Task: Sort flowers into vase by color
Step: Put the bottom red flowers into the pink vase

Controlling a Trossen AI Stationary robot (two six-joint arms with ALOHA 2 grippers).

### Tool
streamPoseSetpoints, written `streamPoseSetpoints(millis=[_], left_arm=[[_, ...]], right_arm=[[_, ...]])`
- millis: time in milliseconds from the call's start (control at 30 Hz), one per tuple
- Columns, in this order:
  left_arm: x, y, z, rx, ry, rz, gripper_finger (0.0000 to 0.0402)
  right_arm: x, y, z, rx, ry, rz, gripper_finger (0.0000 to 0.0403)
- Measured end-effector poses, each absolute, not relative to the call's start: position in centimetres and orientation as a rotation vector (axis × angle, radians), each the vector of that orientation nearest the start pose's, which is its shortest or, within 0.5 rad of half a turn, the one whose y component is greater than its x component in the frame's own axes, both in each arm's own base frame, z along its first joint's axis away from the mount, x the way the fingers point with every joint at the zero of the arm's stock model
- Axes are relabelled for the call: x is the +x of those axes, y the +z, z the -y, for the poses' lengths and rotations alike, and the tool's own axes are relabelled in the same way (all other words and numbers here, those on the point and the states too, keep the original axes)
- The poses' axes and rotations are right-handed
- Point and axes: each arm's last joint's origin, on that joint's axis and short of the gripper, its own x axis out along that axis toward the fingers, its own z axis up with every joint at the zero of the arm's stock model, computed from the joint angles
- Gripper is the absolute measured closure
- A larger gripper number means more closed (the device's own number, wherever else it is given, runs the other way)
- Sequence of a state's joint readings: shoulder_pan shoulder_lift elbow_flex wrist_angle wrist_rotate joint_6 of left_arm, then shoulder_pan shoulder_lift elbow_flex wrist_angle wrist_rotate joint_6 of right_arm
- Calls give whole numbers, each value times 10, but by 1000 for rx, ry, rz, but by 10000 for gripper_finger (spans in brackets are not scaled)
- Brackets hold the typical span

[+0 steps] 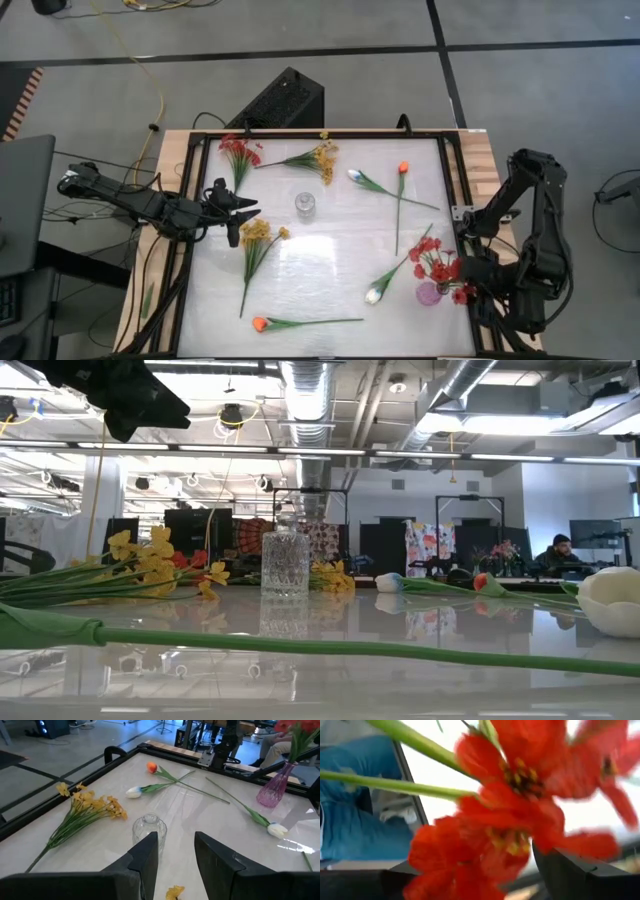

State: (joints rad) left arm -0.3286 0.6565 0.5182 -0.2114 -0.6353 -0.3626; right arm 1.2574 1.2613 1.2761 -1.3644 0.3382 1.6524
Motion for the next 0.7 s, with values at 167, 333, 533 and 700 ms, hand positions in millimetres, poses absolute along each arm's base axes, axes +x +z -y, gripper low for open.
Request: streamPoseSetpoints(millis=[167, 333, 533, 700], left_arm=[[144, 258, 27, -259, 447, -233, 285], [146, 256, 11, -327, 546, -232, 285], [148, 254, -13, -359, 548, -270, 285], [145, 251, -29, -394, 555, -320, 285]], right_arm=[[77, 338, -189, 532, -187, -1332, 127], [82, 358, -185, 625, -173, -1388, 127], [80, 393, -173, 730, -191, -1395, 127], [76, 425, -160, 779, -132, -1311, 127]])
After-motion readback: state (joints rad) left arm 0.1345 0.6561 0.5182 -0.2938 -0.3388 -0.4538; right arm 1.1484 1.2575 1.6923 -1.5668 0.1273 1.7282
